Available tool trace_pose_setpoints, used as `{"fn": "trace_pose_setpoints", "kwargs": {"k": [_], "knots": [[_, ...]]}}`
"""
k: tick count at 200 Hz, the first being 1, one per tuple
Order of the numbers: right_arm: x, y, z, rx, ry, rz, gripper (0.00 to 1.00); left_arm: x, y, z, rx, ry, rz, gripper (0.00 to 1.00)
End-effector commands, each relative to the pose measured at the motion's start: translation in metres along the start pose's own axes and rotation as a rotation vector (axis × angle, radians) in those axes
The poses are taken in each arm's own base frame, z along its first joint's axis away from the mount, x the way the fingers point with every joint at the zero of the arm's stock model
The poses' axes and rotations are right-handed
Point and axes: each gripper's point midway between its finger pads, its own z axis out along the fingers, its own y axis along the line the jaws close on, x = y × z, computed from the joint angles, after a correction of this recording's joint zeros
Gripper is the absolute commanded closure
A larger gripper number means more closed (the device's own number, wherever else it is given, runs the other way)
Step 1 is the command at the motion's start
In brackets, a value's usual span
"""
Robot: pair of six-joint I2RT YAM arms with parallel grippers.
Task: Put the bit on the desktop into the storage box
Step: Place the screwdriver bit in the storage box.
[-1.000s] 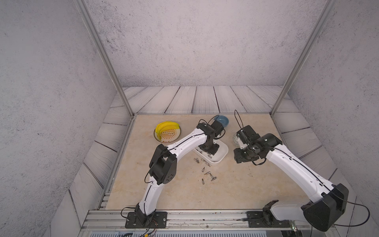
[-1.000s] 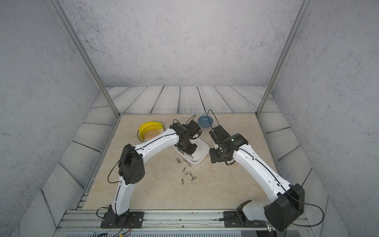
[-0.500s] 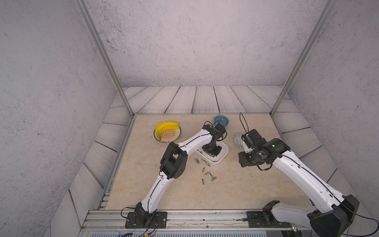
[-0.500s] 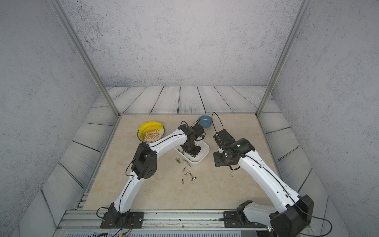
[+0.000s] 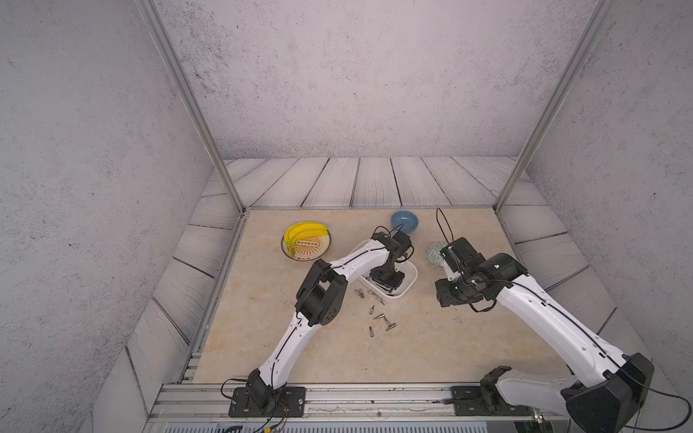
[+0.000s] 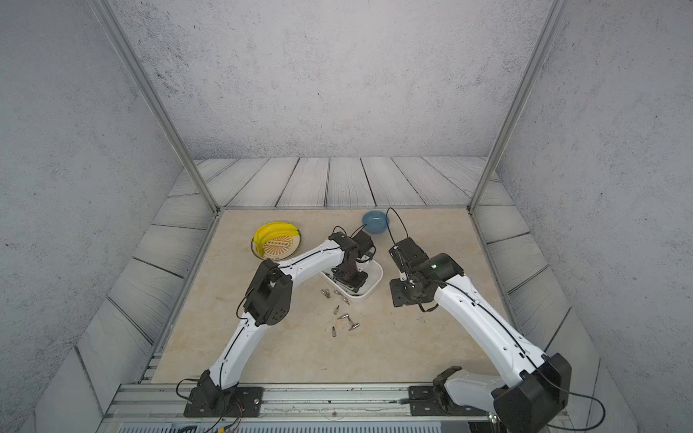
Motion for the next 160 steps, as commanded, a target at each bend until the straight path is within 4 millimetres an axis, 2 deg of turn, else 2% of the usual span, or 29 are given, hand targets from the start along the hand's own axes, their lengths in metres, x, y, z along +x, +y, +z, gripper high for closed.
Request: {"fn": "trace_pose_setpoints", "kwargs": {"k": [1, 33, 80, 95, 132, 160], "knots": [[0.008, 0.005, 0.009, -0.031, 0.046, 0.007, 0.42, 0.005, 0.005, 0.011, 0.005, 0.031, -0.008, 1.00], [0.016, 0.010, 0.018, -0.069, 0.050, 0.017, 0.42, 0.007, 0.006, 0.014, 0.004, 0.038, -0.010, 0.99], [0.019, 0.010, 0.021, -0.072, 0.059, 0.014, 0.42, -0.002, 0.001, -0.002, 0.015, 0.001, -0.001, 0.66], [0.021, 0.015, 0.027, -0.096, 0.065, 0.013, 0.42, -0.007, -0.001, -0.014, 0.019, -0.028, 0.004, 0.60], [0.030, 0.032, 0.046, -0.175, 0.079, 0.008, 0.43, -0.018, -0.005, -0.046, 0.014, -0.092, 0.013, 0.59], [0.038, 0.050, 0.058, -0.205, 0.086, -0.037, 0.43, -0.023, -0.007, -0.089, 0.001, -0.177, 0.020, 0.58]]}}
